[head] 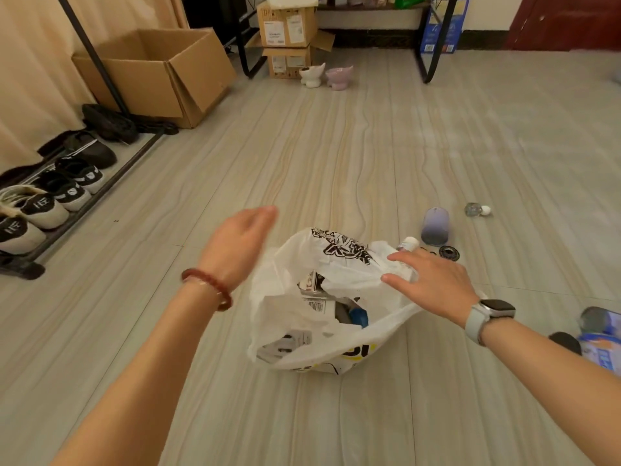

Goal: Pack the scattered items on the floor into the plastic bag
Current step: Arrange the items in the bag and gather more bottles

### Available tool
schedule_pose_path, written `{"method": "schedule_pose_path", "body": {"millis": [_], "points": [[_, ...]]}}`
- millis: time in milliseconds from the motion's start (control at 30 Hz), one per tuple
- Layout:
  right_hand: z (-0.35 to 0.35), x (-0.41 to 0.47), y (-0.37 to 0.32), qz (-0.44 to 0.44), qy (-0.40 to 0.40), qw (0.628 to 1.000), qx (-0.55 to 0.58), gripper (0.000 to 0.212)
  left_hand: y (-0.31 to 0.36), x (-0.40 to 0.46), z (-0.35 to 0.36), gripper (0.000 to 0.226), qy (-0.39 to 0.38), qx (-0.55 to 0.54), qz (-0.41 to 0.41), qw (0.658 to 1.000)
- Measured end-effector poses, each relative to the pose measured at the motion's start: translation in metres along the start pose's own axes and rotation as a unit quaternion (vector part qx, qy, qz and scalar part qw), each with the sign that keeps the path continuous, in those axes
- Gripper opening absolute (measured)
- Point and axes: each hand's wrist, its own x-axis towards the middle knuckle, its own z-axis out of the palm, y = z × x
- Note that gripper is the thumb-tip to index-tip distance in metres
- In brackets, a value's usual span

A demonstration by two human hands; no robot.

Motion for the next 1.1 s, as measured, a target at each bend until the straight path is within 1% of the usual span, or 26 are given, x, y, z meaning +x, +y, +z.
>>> {"method": "schedule_pose_path", "body": {"millis": [33, 67, 100, 133, 167, 200, 267, 333, 367, 433, 467, 533, 567, 600, 633, 667, 700, 733, 767, 800, 900, 967, 1000, 1033, 1067, 1100], "points": [[0.002, -0.001, 0.001, 0.001, -0.003, 1.0, -0.003, 0.047, 0.007, 0.008, 0.012, 0.071, -0.057, 0.115, -0.002, 0.992], [0.003, -0.002, 0.003, 0.004, -0.004, 1.0, -0.006, 0.046, 0.01, 0.012, 0.028, 0.08, -0.115, 0.226, -0.005, 0.967], [0.005, -0.003, 0.006, 0.01, -0.003, 1.0, -0.008, 0.043, 0.007, 0.014, 0.046, 0.085, -0.164, 0.308, -0.012, 0.937], [0.006, -0.004, 0.009, 0.015, 0.003, 1.0, -0.009, 0.04, 0.0, 0.014, 0.066, 0.088, -0.195, 0.354, -0.03, 0.914], [0.008, -0.006, 0.012, 0.016, 0.012, 1.0, -0.01, 0.037, -0.01, 0.012, 0.084, 0.091, -0.205, 0.375, -0.052, 0.902], [0.009, -0.009, 0.016, 0.012, 0.02, 1.0, -0.014, 0.035, -0.022, 0.01, 0.098, 0.095, -0.2, 0.381, -0.077, 0.899], [0.011, -0.014, 0.027, 0.007, 0.028, 0.999, -0.026, 0.033, -0.044, 0.002, 0.117, 0.097, -0.155, 0.371, -0.107, 0.909], [0.012, -0.018, 0.041, 0.018, 0.036, 0.999, -0.03, 0.032, -0.061, -0.007, 0.124, 0.082, -0.116, 0.351, -0.108, 0.923], [0.012, -0.019, 0.048, 0.025, 0.045, 0.998, -0.031, 0.031, -0.068, -0.011, 0.125, 0.066, -0.105, 0.326, -0.106, 0.933], [0.013, -0.018, 0.058, 0.035, 0.071, 0.996, -0.035, 0.029, -0.074, -0.019, 0.124, 0.022, -0.103, 0.279, -0.09, 0.95], [0.013, -0.016, 0.061, 0.04, 0.081, 0.995, -0.034, 0.028, -0.076, -0.024, 0.124, 0.016, -0.1, 0.253, -0.078, 0.959], [0.01, -0.011, 0.066, 0.058, 0.09, 0.994, -0.015, 0.027, -0.072, -0.032, 0.124, 0.025, -0.085, 0.182, -0.081, 0.976], [0.009, -0.009, 0.068, 0.072, 0.088, 0.993, 0.01, 0.027, -0.066, -0.036, 0.124, 0.026, -0.062, 0.104, -0.107, 0.987], [0.009, -0.008, 0.07, 0.088, 0.087, 0.991, 0.042, 0.026, -0.058, -0.039, 0.125, 0.026, -0.039, -0.005, -0.149, 0.988], [0.01, -0.006, 0.073, 0.101, 0.088, 0.988, 0.079, 0.025, -0.052, -0.04, 0.125, 0.024, -0.026, -0.142, -0.201, 0.969], [0.013, -0.007, 0.075, 0.109, 0.094, 0.982, 0.119, 0.024, -0.046, -0.04, 0.124, 0.021, -0.027, -0.284, -0.259, 0.923], [0.016, -0.008, 0.077, 0.114, 0.103, 0.974, 0.166, 0.022, -0.041, -0.038, 0.122, 0.018, -0.038, -0.398, -0.306, 0.864], [0.019, -0.009, 0.077, 0.119, 0.113, 0.962, 0.219, 0.02, -0.042, -0.036, 0.119, 0.018, -0.043, -0.472, -0.33, 0.817], [0.02, -0.011, 0.076, 0.126, 0.118, 0.946, 0.274, 0.019, -0.044, -0.033, 0.118, 0.019, -0.043, -0.505, -0.337, 0.794], [0.019, -0.013, 0.074, 0.131, 0.112, 0.929, 0.328, 0.019, -0.045, -0.031, 0.117, 0.019, -0.031, -0.513, -0.338, 0.789], [0.014, -0.014, 0.069, 0.145, 0.053, 0.881, 0.447, 0.017, -0.046, -0.031, 0.117, 0.025, 0.028, -0.45, -0.344, 0.824], [0.01, -0.014, 0.066, 0.154, 0.014, 0.861, 0.485, 0.016, -0.048, -0.031, 0.122, 0.03, 0.068, -0.395, -0.326, 0.856], [0.009, -0.014, 0.066, 0.165, 0.009, 0.853, 0.495, 0.017, -0.049, -0.033, 0.124, 0.029, 0.085, -0.356, -0.301, 0.881], [0.008, -0.013, 0.066, 0.186, 0.013, 0.836, 0.516, 0.019, -0.051, -0.037, 0.126, 0.024, 0.096, -0.296, -0.256, 0.915], [0.007, -0.012, 0.067, 0.216, 0.018, 0.805, 0.553, 0.022, -0.052, -0.043, 0.128, 0.017, 0.087, -0.203, -0.191, 0.956], [0.007, -0.011, 0.069, 0.251, 0.018, 0.761, 0.598, 0.025, -0.055, -0.05, 0.129, 0.025, 0.056, -0.086, -0.121, 0.987]]}}
